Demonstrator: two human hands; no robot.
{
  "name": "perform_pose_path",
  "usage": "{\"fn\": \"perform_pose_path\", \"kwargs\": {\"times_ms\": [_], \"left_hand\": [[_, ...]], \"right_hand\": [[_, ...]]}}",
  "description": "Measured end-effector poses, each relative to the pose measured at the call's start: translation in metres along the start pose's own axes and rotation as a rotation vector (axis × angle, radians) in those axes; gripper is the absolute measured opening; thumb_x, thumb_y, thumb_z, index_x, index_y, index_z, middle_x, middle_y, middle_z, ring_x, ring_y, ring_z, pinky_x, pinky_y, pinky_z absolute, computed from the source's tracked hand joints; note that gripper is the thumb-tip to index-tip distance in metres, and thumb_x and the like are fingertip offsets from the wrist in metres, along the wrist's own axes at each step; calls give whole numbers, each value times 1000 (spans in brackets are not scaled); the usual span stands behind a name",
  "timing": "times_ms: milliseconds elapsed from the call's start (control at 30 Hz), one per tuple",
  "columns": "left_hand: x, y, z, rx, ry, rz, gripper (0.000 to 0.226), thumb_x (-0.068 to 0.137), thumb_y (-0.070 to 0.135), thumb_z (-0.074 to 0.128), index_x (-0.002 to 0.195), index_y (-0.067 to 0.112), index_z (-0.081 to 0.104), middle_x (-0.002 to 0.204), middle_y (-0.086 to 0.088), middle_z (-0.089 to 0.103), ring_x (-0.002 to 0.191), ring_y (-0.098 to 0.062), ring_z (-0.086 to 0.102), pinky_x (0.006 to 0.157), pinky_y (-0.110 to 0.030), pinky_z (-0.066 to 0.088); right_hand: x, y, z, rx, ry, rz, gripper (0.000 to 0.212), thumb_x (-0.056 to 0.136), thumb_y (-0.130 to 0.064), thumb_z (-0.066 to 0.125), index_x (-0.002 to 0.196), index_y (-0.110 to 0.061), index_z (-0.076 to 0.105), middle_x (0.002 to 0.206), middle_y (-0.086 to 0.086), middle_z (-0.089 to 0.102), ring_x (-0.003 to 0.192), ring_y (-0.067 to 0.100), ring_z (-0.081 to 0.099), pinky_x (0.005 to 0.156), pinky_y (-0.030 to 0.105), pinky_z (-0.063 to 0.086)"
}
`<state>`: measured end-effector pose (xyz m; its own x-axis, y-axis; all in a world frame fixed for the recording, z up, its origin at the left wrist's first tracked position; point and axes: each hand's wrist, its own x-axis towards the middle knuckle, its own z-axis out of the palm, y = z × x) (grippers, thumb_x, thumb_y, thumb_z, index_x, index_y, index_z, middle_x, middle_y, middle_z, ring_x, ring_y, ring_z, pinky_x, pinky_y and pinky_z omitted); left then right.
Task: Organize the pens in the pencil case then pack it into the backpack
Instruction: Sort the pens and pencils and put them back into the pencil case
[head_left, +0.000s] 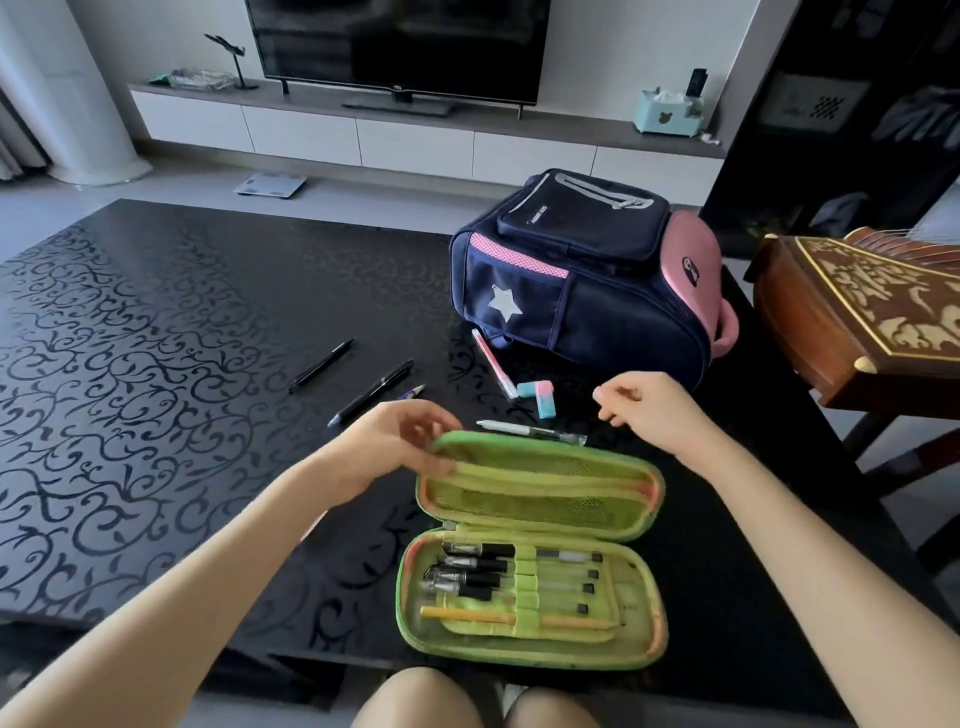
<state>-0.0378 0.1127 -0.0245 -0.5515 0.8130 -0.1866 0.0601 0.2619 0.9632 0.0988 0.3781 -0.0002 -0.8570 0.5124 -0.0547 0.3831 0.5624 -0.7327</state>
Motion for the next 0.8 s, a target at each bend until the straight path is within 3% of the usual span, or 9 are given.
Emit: {"fn": "perform_pose_path", "kwargs": {"times_ms": [67,200,300,367,467,533,633,733,800], "left_hand": [[-17,7,-1,41,-167,49,40,52,-6,78,79,21,67,79,0,65,73,-14,58,67,-20,50],[-33,5,2,203,-247,51,44,48,-6,81,75,27,66,82,9,65,78,-15,61,78,-38,51],[-37,-2,2,231,-264,32,44,47,0,83,76,29,66,84,9,64,79,-17,59,77,-42,48],[-38,-4,3,227,-259,23,44,47,2,83,75,31,66,84,11,63,79,-17,57,75,-38,47],[-39,-2,2,181,-229,12,42,52,-4,82,77,27,67,84,10,66,77,-12,59,72,-27,48],[-37,1,2,110,-162,8,39,57,-6,80,80,24,69,85,4,68,77,-11,61,71,-23,51],[-27,-1,3,58,42,5,36,67,-7,76,91,19,70,92,-10,67,85,-17,61,83,-30,50],[-10,-9,9,85,209,-55,35,75,-5,70,89,27,68,89,-6,69,86,-19,63,89,-34,50],[-1,-14,13,105,271,-102,35,80,-5,65,83,30,67,83,-3,69,81,-18,64,91,-39,52]], "right_hand": [[-2,2,-9,36,-104,0,13,84,-23,68,91,-12,71,80,2,68,71,12,60,62,18,47],[0,12,6,-404,-338,-6,53,75,-38,74,123,-22,57,108,0,59,100,17,57,89,31,45],[6,17,31,-689,-336,-118,72,76,-47,69,138,-26,39,125,2,49,117,25,46,94,37,39],[12,19,47,-732,-261,-160,57,80,-45,65,129,-23,47,116,2,52,111,25,47,86,34,39],[16,20,61,-629,-207,-147,16,88,-33,59,91,-19,52,93,-3,52,93,21,52,70,30,35],[15,19,58,-574,-179,-156,14,88,-30,59,84,-18,52,86,-7,51,86,18,50,67,30,34],[6,8,32,-389,1,-193,13,81,-30,67,83,-19,61,77,-7,57,74,15,50,63,29,35],[-17,-13,-3,-261,136,-327,11,77,-27,73,80,-21,64,73,-7,59,70,13,48,63,28,37],[-40,-26,-17,-234,85,-382,12,73,-28,75,78,-24,65,71,-9,58,70,8,48,64,24,38]]}}
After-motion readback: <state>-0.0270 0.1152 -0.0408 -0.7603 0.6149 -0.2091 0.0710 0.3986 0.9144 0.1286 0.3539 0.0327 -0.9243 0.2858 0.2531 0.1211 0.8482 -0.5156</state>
